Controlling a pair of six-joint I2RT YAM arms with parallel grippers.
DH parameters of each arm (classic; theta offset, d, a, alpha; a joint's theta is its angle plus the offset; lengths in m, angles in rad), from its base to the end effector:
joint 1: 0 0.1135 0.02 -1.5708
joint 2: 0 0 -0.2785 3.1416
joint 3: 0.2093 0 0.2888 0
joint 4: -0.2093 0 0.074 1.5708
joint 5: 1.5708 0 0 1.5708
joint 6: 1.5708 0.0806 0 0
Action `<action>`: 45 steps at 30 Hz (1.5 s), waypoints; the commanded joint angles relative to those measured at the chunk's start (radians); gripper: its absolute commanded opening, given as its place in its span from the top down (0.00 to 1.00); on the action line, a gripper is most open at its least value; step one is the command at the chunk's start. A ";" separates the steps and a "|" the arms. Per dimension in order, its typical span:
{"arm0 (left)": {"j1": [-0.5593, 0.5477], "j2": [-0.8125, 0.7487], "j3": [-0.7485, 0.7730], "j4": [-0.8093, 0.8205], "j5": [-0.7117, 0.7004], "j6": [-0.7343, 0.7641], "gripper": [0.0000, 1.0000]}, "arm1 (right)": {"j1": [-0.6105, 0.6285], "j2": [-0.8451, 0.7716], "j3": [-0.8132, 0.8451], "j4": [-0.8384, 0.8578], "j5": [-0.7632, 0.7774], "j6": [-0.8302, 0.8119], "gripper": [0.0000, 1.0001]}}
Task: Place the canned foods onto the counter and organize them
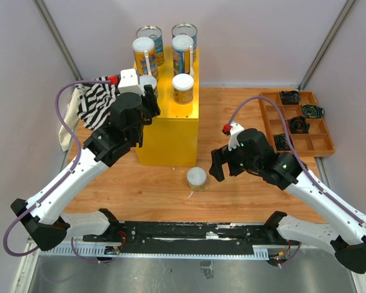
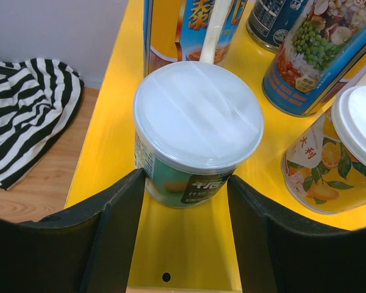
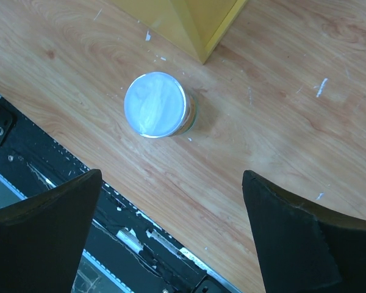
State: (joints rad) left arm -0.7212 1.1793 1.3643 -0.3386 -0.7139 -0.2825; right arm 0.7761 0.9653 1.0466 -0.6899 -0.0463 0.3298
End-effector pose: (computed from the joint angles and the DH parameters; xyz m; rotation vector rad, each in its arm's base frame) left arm 0.2704 -0.1675 0.4612 -0.1518 1.6817 -0.1373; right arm 0.1865 0.1883 0.3369 -0.5268 2.1979 0.6641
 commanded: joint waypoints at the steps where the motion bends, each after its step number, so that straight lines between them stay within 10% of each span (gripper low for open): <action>1: 0.006 0.005 0.000 0.050 -0.056 0.026 0.39 | -0.007 0.025 -0.034 0.028 -0.081 -0.017 0.02; 45: 0.014 -0.312 -0.208 0.003 0.188 -0.072 0.31 | 0.206 0.491 -0.189 0.505 0.166 0.051 0.01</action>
State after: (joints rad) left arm -0.7136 0.8951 1.1858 -0.3389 -0.5285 -0.3435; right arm 0.9688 1.4097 0.8700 -0.3222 0.0841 0.3912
